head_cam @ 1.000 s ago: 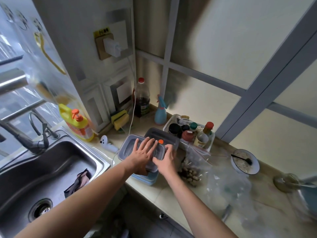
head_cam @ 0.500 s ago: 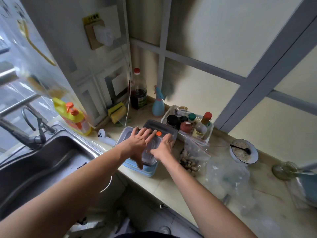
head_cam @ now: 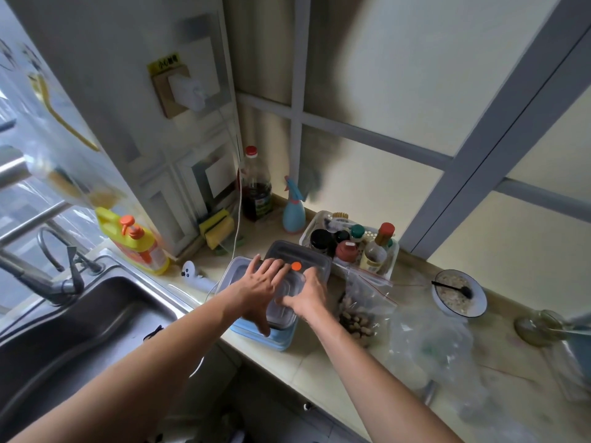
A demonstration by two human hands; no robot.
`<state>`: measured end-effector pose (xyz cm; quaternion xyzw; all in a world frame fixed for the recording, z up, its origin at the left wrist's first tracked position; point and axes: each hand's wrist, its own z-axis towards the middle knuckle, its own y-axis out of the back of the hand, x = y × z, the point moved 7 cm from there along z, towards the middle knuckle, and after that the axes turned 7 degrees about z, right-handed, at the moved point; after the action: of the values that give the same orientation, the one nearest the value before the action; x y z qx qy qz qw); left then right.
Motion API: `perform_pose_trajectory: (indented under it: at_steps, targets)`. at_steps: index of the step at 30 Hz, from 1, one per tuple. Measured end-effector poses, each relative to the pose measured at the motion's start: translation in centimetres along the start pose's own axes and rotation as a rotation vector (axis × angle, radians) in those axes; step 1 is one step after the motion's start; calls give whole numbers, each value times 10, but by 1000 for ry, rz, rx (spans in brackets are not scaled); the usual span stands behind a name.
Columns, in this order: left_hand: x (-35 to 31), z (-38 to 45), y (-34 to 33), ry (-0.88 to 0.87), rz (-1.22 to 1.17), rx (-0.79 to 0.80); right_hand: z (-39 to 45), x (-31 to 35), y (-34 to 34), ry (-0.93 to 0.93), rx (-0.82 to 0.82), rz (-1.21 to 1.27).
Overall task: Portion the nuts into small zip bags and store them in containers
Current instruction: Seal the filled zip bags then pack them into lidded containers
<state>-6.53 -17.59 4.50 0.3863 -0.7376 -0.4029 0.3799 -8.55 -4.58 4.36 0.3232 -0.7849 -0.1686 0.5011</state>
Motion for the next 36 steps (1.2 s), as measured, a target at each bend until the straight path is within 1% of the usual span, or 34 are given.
perform_pose_trajectory:
  at_steps: [4, 9, 14, 16, 18, 20, 22, 24, 27, 28, 30, 32, 33, 35, 36]
  targets:
    - [1, -3, 0, -5, 27, -29, -8, 1, -1, 2, -55, 82]
    - [1, -8, 5, 2, 62, -80, -14, 2, -1, 41, -95, 52]
    - [-3, -19, 14, 17, 90, -171, -11, 1, -3, -18, -40, 76]
    - [-4, -22, 16, 15, 64, -222, -8, -6, -7, -79, 8, 182]
    - [-5, -25, 16, 1, 8, -270, -9, -18, -13, -136, 59, 421]
    - [-1, -31, 16, -10, -81, -259, -10, -30, -15, -176, 115, 645]
    - [7, -38, 18, 5, -188, -257, -15, -34, -11, -209, 179, 798]
    - [21, -45, 21, 81, -354, -347, -18, -34, -6, -229, 257, 882]
    - [50, -55, 13, 314, -598, -502, -16, -39, 5, -230, 321, 932]
    - [59, -58, 7, 400, -664, -537, -13, -41, 10, -228, 314, 946]
    - [75, -60, -5, 572, -776, -575, -4, -45, 21, -240, 249, 984]
    - [86, -57, -18, 687, -888, -561, 6, -47, 34, -259, 160, 1043]
    - [88, -54, -24, 710, -930, -517, 11, -48, 40, -270, 120, 1083]
    - [89, -47, -35, 706, -937, -411, 25, -47, 49, -265, 71, 1163]
    - [89, -44, -39, 692, -941, -389, 32, -44, 53, -251, 61, 1187]
